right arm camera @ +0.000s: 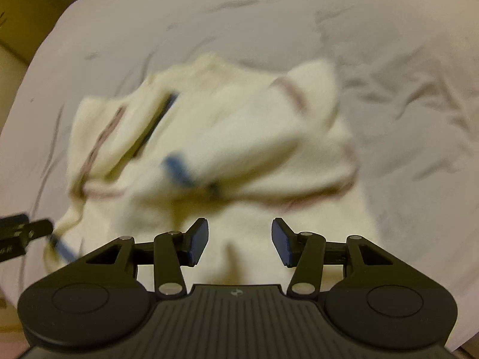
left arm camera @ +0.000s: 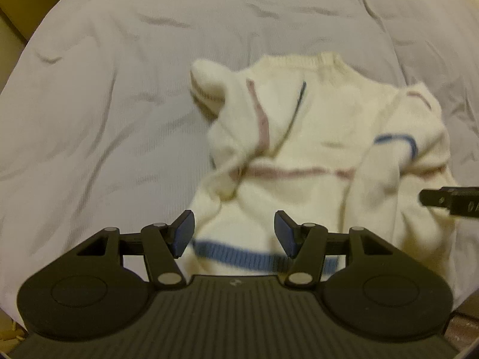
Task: Fold clothes
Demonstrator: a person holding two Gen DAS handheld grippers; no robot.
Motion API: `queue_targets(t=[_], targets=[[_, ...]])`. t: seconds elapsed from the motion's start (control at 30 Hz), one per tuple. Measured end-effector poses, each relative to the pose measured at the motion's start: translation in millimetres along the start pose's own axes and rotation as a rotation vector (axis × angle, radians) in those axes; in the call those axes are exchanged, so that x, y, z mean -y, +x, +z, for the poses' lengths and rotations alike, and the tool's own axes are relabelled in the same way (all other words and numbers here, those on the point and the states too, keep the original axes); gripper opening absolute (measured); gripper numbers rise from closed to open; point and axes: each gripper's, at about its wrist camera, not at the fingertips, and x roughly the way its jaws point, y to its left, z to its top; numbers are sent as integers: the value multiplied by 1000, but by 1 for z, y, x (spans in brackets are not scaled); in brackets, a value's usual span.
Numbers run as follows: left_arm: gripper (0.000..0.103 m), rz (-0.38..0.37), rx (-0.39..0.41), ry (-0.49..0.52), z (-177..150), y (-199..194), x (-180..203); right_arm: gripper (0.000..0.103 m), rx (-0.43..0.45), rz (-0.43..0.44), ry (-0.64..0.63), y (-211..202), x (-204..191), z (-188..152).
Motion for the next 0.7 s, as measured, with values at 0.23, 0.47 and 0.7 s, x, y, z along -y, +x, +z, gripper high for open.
queue_targets(t=[0.23, 0.47, 0.7], targets=[[63, -8, 23, 33, 42, 16, 24, 51, 59, 6, -46, -4, 8, 53], [63, -29, -4, 54, 65, 36, 45, 54, -167, 200, -19, 34, -13, 29], [54, -7, -55, 77, 59, 51, 44, 0, -177, 250, -1, 69, -10, 10]])
